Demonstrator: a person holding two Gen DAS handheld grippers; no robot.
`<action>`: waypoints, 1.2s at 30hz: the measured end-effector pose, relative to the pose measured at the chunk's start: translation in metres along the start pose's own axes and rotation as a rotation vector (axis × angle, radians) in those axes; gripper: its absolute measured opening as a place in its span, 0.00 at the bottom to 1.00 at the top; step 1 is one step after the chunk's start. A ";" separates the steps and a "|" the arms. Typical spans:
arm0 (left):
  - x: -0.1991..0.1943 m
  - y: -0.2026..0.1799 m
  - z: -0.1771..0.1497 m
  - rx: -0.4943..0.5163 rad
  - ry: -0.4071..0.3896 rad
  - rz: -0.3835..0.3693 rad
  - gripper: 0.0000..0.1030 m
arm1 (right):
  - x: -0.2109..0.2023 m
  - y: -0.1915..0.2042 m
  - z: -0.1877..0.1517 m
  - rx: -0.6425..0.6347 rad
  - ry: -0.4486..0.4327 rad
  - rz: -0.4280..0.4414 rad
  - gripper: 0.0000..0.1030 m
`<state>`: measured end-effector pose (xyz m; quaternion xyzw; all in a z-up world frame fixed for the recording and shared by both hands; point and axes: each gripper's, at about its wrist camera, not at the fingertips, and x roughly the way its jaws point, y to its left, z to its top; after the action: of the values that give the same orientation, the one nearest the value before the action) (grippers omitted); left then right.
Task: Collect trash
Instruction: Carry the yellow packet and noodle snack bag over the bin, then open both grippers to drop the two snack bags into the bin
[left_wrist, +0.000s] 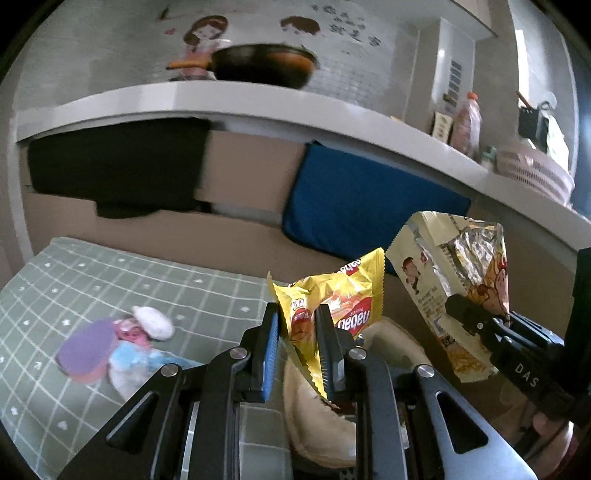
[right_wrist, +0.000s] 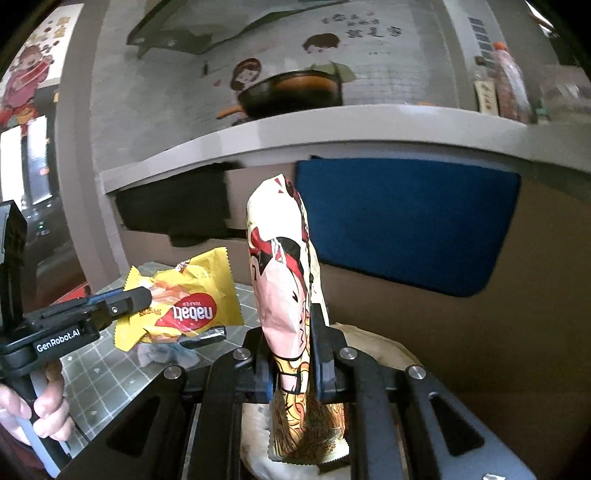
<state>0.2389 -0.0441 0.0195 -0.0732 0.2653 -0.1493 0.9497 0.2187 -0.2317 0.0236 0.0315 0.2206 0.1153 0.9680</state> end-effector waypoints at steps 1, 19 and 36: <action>0.003 -0.003 -0.002 0.003 0.005 -0.001 0.20 | 0.001 -0.005 -0.002 0.008 0.004 -0.005 0.13; 0.115 -0.020 -0.051 -0.008 0.278 -0.065 0.21 | 0.069 -0.067 -0.057 0.182 0.176 0.005 0.13; 0.131 0.011 -0.055 -0.187 0.375 -0.168 0.40 | 0.112 -0.066 -0.084 0.132 0.313 -0.040 0.14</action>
<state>0.3194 -0.0798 -0.0931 -0.1535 0.4427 -0.2138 0.8572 0.2939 -0.2683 -0.1063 0.0722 0.3762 0.0846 0.9198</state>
